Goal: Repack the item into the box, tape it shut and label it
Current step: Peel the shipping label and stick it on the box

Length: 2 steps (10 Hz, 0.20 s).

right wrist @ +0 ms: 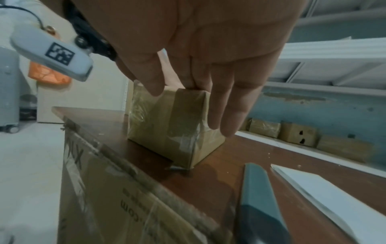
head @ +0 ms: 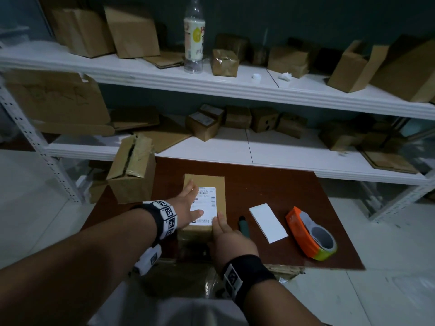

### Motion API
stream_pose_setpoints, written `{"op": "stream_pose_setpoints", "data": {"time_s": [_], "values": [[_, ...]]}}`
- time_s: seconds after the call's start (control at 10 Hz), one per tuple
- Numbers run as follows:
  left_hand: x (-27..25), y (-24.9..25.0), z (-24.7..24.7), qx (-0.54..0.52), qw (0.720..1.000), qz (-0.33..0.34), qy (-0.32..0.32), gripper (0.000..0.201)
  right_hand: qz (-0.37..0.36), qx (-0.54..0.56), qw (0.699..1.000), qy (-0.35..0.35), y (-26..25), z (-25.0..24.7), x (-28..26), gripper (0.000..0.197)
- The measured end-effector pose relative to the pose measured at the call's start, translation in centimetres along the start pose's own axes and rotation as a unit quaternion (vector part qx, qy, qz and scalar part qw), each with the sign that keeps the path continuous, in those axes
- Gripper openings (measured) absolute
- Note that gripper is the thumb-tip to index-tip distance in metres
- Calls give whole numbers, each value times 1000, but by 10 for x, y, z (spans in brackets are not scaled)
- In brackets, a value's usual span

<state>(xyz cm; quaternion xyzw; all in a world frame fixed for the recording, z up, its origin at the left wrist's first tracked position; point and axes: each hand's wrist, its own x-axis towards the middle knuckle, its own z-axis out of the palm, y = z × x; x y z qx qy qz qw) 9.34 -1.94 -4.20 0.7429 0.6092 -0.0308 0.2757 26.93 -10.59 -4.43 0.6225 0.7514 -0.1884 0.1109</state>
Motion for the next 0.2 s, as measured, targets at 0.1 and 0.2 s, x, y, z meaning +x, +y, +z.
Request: {"op": "stream_pose_setpoints", "data": {"time_s": [0.1, 0.2], "values": [[-22, -4, -7, -25, 999, -3, 41, 89, -12, 21, 1000, 5, 2, -1, -6, 77], [-44, -8, -4, -69, 994, -28, 74, 89, -32, 57, 998, 23, 4, -7, -20, 79]]}}
